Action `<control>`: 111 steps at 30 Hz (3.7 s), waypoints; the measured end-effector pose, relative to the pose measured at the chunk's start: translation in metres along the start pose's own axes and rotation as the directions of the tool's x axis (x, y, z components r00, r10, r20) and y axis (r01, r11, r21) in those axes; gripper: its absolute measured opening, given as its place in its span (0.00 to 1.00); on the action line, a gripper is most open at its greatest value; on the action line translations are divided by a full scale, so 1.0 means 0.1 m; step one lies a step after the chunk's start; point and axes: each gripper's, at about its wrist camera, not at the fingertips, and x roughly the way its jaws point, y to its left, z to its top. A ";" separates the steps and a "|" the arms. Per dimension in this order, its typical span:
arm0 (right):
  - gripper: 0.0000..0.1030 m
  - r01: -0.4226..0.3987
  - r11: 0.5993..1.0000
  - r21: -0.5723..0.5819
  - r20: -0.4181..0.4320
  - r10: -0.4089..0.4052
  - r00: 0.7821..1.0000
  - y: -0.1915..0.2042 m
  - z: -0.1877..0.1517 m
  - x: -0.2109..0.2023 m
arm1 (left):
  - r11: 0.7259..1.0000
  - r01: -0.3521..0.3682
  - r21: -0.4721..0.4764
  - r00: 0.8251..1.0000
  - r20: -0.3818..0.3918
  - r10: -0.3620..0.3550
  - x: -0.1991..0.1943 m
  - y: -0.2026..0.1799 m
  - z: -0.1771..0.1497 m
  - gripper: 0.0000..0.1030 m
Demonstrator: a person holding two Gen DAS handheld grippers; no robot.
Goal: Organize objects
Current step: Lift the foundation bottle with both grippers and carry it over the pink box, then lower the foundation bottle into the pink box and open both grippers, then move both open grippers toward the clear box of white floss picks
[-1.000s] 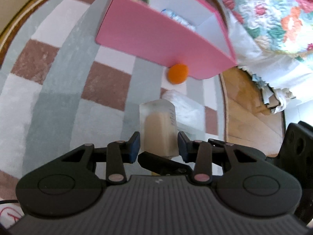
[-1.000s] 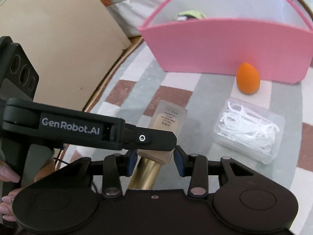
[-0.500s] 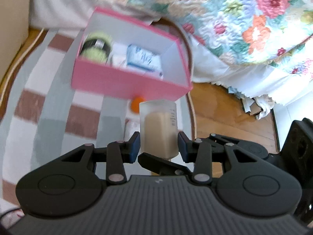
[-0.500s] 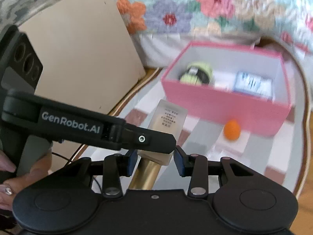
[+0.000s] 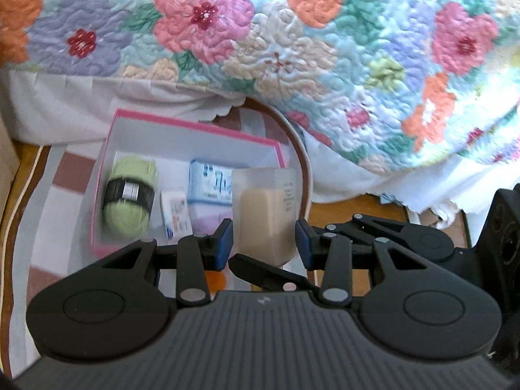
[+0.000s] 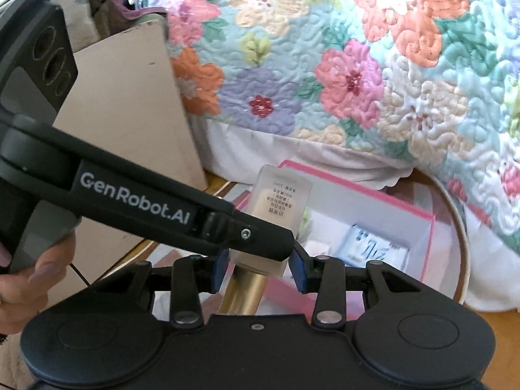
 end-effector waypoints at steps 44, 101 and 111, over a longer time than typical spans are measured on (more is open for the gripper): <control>0.52 0.045 0.998 -0.047 -0.224 -0.055 0.973 -1.07 -0.19 1.48 | 0.979 -0.194 -0.057 0.974 -0.133 0.185 1.51 0.72 0.27 0.37; 0.88 0.106 0.975 0.194 -0.094 -0.089 0.992 0.11 -2.00 0.18 | 0.962 -0.155 0.225 0.963 -0.183 0.198 0.47 0.65 -1.45 0.73; 0.88 0.177 0.964 0.200 -0.088 -0.162 0.983 0.03 -2.24 0.56 | 0.971 -0.090 0.222 0.978 -0.165 0.129 0.86 0.85 -1.64 0.71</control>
